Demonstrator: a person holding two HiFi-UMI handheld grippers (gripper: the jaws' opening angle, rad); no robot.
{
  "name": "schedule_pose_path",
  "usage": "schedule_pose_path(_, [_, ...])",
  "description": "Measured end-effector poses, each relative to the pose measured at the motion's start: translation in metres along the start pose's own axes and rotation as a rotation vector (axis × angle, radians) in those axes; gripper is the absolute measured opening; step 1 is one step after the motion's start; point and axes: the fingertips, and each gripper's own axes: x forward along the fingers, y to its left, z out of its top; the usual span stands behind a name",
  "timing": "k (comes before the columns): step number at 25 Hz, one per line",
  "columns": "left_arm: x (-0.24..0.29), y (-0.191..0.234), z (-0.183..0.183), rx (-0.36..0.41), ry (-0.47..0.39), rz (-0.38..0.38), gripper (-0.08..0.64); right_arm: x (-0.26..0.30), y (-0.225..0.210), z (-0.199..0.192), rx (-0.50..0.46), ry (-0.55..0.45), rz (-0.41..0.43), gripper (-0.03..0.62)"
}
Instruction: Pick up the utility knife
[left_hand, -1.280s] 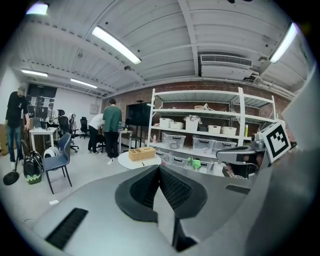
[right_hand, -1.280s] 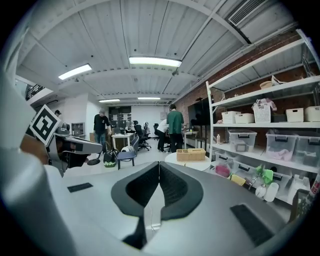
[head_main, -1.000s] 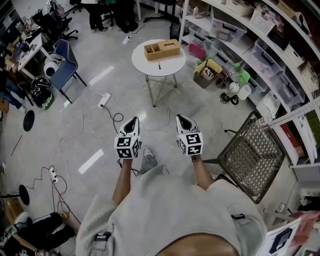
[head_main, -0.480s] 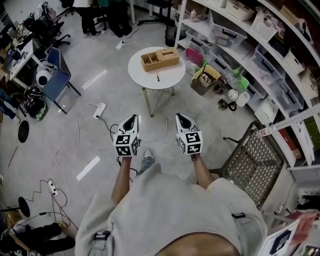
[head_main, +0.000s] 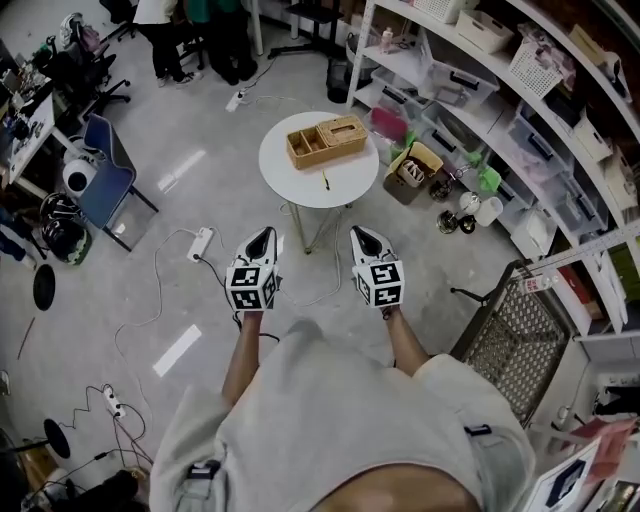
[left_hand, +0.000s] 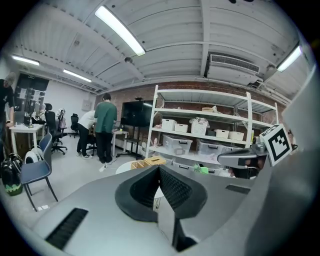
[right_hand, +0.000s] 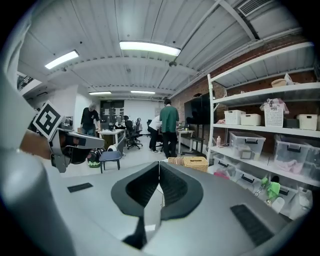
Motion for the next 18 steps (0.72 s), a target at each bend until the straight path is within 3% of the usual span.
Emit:
schedule_pose_path(9, [0.055, 0.036, 0.019, 0.009, -0.006, -0.058, 0.02, 0.052, -0.016, 0.013, 0.009, 0.0, -0.058, 0.031])
schedule_pose_path(18, [0.082, 0.045, 0.014, 0.005, 0.019, -0.097, 0.02, 0.07, -0.023, 0.002, 0.033, 0.033, -0.086, 0.031])
